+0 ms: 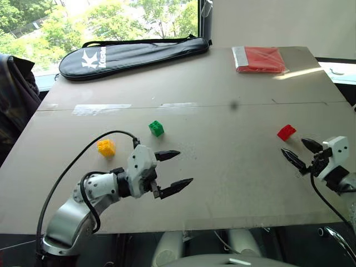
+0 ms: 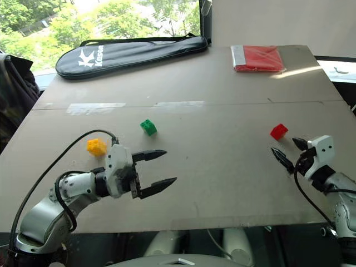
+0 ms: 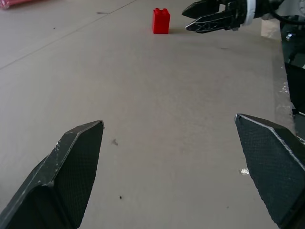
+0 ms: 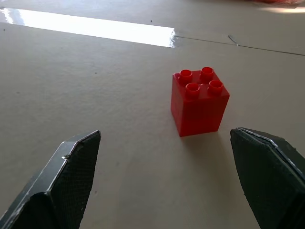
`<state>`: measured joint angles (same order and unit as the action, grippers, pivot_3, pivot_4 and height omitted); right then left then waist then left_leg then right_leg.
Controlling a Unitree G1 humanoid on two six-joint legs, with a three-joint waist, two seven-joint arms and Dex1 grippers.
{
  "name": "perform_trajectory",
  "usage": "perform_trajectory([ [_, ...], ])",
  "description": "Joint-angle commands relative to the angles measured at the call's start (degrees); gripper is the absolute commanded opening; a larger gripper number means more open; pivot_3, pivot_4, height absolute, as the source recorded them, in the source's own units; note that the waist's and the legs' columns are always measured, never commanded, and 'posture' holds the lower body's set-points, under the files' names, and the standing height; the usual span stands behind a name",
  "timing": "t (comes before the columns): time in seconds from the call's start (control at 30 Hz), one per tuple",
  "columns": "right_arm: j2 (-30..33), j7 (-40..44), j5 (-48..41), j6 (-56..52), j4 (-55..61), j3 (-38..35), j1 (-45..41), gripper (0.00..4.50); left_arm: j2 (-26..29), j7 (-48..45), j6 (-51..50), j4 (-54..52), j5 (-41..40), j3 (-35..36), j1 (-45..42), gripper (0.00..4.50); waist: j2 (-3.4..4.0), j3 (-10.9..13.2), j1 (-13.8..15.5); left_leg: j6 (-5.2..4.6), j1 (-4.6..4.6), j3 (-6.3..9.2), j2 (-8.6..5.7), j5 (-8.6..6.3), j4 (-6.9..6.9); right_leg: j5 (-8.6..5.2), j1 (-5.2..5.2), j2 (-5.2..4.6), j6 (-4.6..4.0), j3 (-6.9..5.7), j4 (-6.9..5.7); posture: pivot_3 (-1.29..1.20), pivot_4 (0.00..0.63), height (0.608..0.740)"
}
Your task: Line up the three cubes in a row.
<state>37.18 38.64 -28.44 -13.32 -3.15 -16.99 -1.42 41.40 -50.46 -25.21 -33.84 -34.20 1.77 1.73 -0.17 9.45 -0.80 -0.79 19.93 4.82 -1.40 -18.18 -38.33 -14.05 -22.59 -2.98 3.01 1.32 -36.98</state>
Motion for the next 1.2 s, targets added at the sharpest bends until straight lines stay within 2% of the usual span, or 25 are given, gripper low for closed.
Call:
perform_trajectory([
  [0.03, 1.2, 1.0, 0.4, -0.9, -4.0, -0.9, -4.1, 4.46, 1.9, -1.2, -2.7, -2.8, -3.7, 1.5, -2.4, 4.50, 0.02, 0.0, 0.0, 0.00, 0.01, 0.01, 0.00, 0.00, 0.02, 0.00, -0.02, 0.00, 0.00, -0.01, 0.00, 0.00, 0.150, 0.740],
  [0.3, 2.1, 7.9, 3.6, 2.3, -17.6, 1.0, -14.9, 4.46, 5.8, -2.2, -7.3, -4.8, -9.5, 5.2, -5.4, 4.50, 0.12, 0.1, 0.0, 0.01, 0.04, -0.01, -0.01, 0.00, 0.02, 0.01, -0.04, -0.01, 0.01, -0.01, 0.01, 0.00, 0.150, 0.740],
  [0.57, 3.2, 16.0, 6.8, 5.9, -24.4, 4.1, -19.3, 4.46, 8.1, -2.4, -8.0, -5.0, -10.1, 7.9, -5.4, 4.50, 0.14, 0.1, -0.1, 0.19, 0.05, -0.03, -0.01, 0.11, 0.02, 0.01, -0.04, -0.02, 0.01, 0.01, 0.01, 0.00, 0.150, 0.740],
  [0.7, 2.6, 16.4, 7.8, 7.3, -26.5, 4.3, -20.9, 3.32, 8.0, -2.3, -8.1, -5.2, -10.0, 8.2, -5.3, 4.50, 0.15, 0.1, -0.1, 0.23, 0.05, -0.02, -0.01, 0.13, 0.02, 0.01, -0.05, -0.02, 0.01, 0.00, 0.01, 0.00, 0.150, 0.740],
  [0.73, 2.2, 16.1, 7.9, 7.4, -26.5, 4.3, -21.0, 2.70, 8.0, -2.2, -7.9, -5.5, -9.5, 7.9, -5.0, 4.50, 0.14, 0.1, -0.1, 0.24, 0.05, -0.01, -0.01, 0.13, 0.02, 0.01, -0.05, -0.02, 0.01, 0.00, 0.01, 0.00, 0.150, 0.740],
  [0.83, 1.2, 15.5, 8.1, 7.6, -25.9, 4.4, -20.8, 1.32, 8.0, -2.0, -7.8, -5.9, -9.1, 7.7, -4.8, 4.50, 0.15, 0.1, 0.0, 0.25, 0.05, 0.00, -0.01, 0.14, 0.02, 0.01, -0.05, -0.03, 0.01, 0.00, 0.01, 0.00, 0.150, 0.740],
  [1.0, 0.0, 13.4, 7.3, 6.1, -20.7, 4.0, -18.0, 1.28, 8.1, -2.0, -7.7, -6.1, -9.0, 7.6, -4.6, 4.50, 0.15, 0.1, 0.0, 0.26, 0.05, -0.02, -0.01, 0.15, 0.02, 0.01, -0.05, -0.03, 0.01, 0.02, 0.01, 0.00, 0.150, 0.740],
  [1.1, -2.4, 10.6, 3.6, 0.2, -6.7, 4.2, -12.5, 1.28, 8.4, -3.0, -6.8, -5.6, -8.1, 7.4, -3.9, 4.50, 0.16, 0.1, 0.0, 0.26, 0.08, 0.11, 0.01, 0.14, 0.04, 0.01, -0.06, -0.04, 0.01, 0.02, 0.01, 0.00, 0.150, 0.740],
  [1.2, -3.1, 12.7, 5.0, 1.9, 4.4, 8.2, -6.6, 1.28, 8.4, -4.1, -5.5, -4.2, -6.4, 6.8, -3.4, 4.50, 0.20, 0.1, 0.1, 0.28, 0.45, 0.11, 0.01, 0.15, 0.03, 0.01, -0.51, -0.05, 0.01, 0.02, -0.09, 0.00, 0.150, 0.740],
])
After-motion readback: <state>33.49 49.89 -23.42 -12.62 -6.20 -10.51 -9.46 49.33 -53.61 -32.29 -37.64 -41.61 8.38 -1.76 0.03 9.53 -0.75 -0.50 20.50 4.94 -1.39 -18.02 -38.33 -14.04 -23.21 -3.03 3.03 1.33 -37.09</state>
